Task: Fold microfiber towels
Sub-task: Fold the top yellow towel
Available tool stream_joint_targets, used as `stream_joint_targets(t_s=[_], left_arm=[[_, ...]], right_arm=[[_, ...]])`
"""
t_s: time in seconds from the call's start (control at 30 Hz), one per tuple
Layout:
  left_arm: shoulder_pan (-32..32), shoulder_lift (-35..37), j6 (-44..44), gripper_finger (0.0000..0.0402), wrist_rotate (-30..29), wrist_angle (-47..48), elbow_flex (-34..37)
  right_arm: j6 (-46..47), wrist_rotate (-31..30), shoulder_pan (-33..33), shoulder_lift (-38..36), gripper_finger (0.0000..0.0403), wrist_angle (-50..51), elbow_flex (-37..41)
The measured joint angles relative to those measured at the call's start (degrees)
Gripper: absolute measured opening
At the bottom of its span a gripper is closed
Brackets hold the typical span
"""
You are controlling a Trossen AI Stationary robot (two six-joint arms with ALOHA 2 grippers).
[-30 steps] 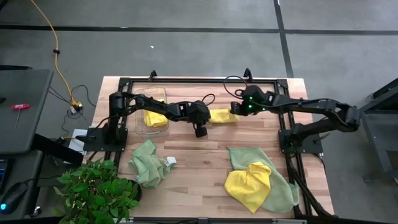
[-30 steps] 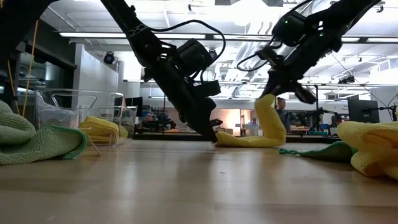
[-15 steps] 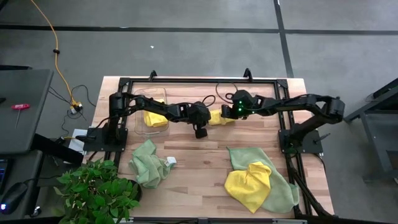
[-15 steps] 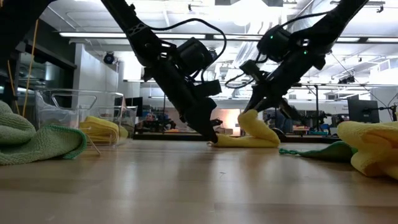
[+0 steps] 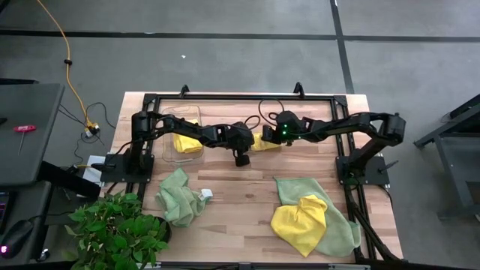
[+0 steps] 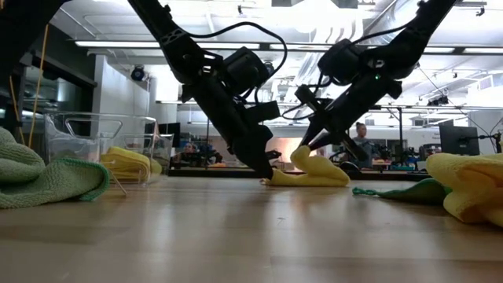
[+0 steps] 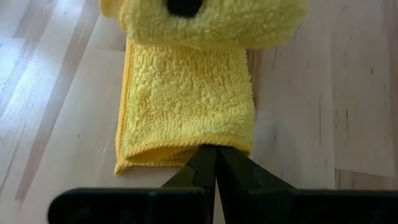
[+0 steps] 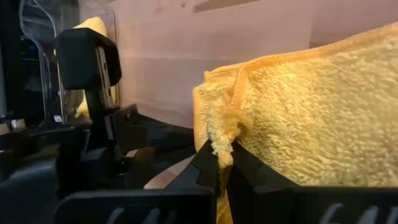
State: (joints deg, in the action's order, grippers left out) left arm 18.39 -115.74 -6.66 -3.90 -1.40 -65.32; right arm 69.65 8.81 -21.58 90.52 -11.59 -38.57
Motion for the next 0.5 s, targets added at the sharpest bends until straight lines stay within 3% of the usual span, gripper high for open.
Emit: stream_joint_targets(t_s=[0.27, 0.5], left_arm=[[0.00, 0.00, -0.02, 0.0000, 0.00, 0.27, 0.00], [0.00, 0.00, -0.01, 0.0000, -0.30, 0.25, 0.00]], right_arm=[[-0.19, -0.85, 0.00, 0.02, 0.0014, -0.60, 0.00], [1.72, -1.01, -0.02, 0.02, 0.0115, -6.23, 0.00]])
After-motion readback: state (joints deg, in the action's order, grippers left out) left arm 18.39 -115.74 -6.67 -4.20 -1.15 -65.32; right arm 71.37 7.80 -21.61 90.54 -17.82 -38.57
